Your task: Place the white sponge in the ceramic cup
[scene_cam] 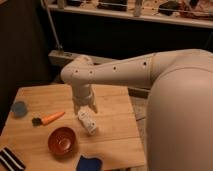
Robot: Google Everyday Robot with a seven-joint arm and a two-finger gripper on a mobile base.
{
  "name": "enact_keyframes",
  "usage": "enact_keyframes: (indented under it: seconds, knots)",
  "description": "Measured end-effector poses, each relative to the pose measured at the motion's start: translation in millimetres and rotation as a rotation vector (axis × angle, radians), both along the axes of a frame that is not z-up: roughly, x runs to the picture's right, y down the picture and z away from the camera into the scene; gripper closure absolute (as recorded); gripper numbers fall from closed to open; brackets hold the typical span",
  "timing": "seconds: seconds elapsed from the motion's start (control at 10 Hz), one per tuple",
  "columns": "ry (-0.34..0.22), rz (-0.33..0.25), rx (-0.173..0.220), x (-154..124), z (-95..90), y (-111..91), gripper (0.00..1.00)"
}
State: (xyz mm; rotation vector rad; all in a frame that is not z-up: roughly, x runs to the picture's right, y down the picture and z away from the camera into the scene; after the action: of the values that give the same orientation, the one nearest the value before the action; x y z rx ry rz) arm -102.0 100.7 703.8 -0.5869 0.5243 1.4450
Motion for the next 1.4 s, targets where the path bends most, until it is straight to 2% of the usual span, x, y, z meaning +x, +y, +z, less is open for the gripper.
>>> enact_keyframes:
  seconds: [0.2, 0.3, 0.5, 0.7, 0.8, 1.0, 1.1, 1.4]
  knots:
    - [-0.001, -0.002, 0.002, 0, -0.8, 0, 0.35]
    - [-0.012, -0.023, 0.016, 1, -3.0, 0, 0.35]
    - [-0.096, -0.106, 0.074, 1, -21.1, 14, 0.35]
    - [-0.177, -0.165, 0.119, 6, -47.0, 40, 0.35]
    - [-0.216, -0.181, 0.126, 8, -61.2, 57, 0.35]
    - [-0.271, -0.202, 0.122, 12, -80.5, 89, 0.35]
    - [-0.295, -0.247, 0.117, 17, -88.5, 113, 0.35]
    - [-0.372, -0.363, 0.139, 19, -89.4, 150, 0.35]
